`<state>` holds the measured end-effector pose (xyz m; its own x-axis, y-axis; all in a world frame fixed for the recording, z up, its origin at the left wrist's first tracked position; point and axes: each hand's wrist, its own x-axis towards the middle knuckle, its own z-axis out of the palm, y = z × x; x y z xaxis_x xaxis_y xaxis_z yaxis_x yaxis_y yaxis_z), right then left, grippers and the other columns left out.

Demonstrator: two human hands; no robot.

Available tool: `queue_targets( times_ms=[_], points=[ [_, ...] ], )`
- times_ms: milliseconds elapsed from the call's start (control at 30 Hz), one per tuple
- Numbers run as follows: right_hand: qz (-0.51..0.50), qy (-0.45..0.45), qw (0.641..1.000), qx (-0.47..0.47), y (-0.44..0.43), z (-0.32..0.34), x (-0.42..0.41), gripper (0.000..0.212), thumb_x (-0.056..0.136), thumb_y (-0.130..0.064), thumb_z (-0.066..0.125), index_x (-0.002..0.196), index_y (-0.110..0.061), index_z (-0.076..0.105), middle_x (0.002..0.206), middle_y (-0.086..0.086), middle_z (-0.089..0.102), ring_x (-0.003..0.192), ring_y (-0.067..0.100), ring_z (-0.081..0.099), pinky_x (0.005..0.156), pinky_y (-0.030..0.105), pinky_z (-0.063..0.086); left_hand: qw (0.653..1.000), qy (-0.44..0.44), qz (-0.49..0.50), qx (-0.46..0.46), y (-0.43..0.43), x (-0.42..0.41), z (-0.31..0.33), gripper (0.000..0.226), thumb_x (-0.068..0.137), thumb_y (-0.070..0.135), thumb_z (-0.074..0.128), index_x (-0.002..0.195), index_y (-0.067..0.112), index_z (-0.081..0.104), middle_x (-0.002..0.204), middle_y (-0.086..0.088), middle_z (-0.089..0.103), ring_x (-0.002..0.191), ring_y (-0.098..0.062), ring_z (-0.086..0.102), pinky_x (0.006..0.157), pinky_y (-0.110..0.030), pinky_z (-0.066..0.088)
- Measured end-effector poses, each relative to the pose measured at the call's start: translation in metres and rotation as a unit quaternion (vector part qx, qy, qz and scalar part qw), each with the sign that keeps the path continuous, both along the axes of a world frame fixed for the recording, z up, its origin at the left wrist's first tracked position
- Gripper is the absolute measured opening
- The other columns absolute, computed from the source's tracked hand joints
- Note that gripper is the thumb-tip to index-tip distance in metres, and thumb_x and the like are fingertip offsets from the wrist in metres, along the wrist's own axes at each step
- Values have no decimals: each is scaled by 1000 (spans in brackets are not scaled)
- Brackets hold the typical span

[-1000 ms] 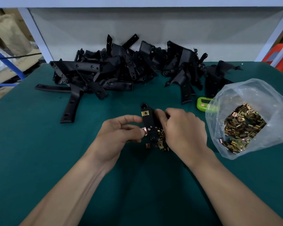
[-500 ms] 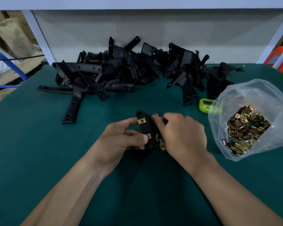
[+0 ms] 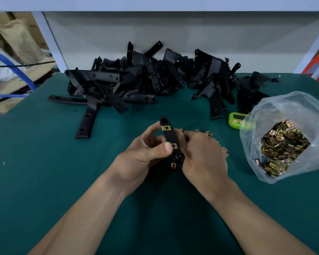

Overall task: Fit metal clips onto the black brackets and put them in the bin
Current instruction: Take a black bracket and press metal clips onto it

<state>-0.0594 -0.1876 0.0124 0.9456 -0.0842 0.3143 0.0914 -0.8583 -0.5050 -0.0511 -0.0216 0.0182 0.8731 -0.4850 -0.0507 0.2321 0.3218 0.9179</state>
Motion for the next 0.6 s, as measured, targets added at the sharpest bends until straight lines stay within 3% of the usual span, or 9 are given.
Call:
queue_targets(
  times_ms=[67, 133, 167, 267, 333, 433, 533, 600],
  points=[
    [14, -12, 999, -27, 1, -2, -2, 50, 104, -61, 28, 84, -27, 58, 64, -5, 60, 65, 28, 63, 54, 36, 46, 999, -37, -2, 20, 1, -1, 2, 95, 49, 51, 98, 134, 27, 63, 128, 3, 69, 127, -14, 61, 103, -29, 51],
    [48, -38, 996, -72, 5, -3, -5, 15, 103, -42, 48, 96, -29, 51, 69, -3, 62, 64, 31, 64, 54, 42, 54, 997, -69, 20, 37, 2, 1, 2, 97, 48, 54, 97, 136, 29, 62, 136, 2, 67, 134, -7, 54, 109, -28, 45],
    [61, -42, 993, -88, 8, -1, -7, 9, 99, -31, 57, 99, -29, 48, 70, -1, 61, 62, 33, 63, 51, 44, 54, 996, -79, 27, 33, 2, 2, 1, 96, 49, 53, 97, 135, 26, 63, 138, 1, 65, 135, -9, 54, 111, -30, 45],
    [88, -28, 992, -86, 6, 0, -8, 20, 87, -14, 69, 101, -25, 60, 68, 2, 61, 57, 36, 61, 43, 44, 52, 995, -100, 16, -5, 1, 3, 0, 80, 52, 44, 99, 120, 17, 66, 121, -5, 68, 117, -17, 62, 99, -27, 49],
    [93, -21, 990, -105, 5, 2, -8, 8, 92, -21, 61, 96, -27, 61, 67, -3, 57, 59, 31, 60, 47, 37, 49, 993, -115, 11, -1, 1, 5, 0, 70, 52, 43, 100, 108, 20, 66, 107, -6, 68, 108, -19, 62, 94, -27, 50],
    [93, 15, 994, -57, 4, -2, -5, 23, 96, -40, 37, 76, -34, 46, 60, -11, 43, 57, 20, 45, 52, 32, 35, 990, -137, 16, 9, 1, 7, 0, 61, 49, 43, 100, 96, 20, 67, 95, -5, 69, 102, -20, 63, 88, -26, 52],
    [99, 6, 994, -49, 5, -1, -7, 24, 92, -41, 33, 75, -32, 47, 60, -10, 43, 60, 24, 46, 54, 34, 36, 988, -146, 44, 19, 1, 5, 0, 61, 51, 43, 99, 94, 16, 66, 94, -6, 69, 99, -18, 66, 83, -24, 53],
    [89, 19, 995, -36, 4, -2, -4, 35, 98, -47, 28, 72, -33, 45, 60, -9, 47, 61, 26, 52, 54, 34, 35, 985, -163, 49, 34, 0, 4, 1, 59, 59, 46, 95, 102, 15, 67, 101, -7, 71, 105, -18, 67, 86, -24, 53]
  ],
)
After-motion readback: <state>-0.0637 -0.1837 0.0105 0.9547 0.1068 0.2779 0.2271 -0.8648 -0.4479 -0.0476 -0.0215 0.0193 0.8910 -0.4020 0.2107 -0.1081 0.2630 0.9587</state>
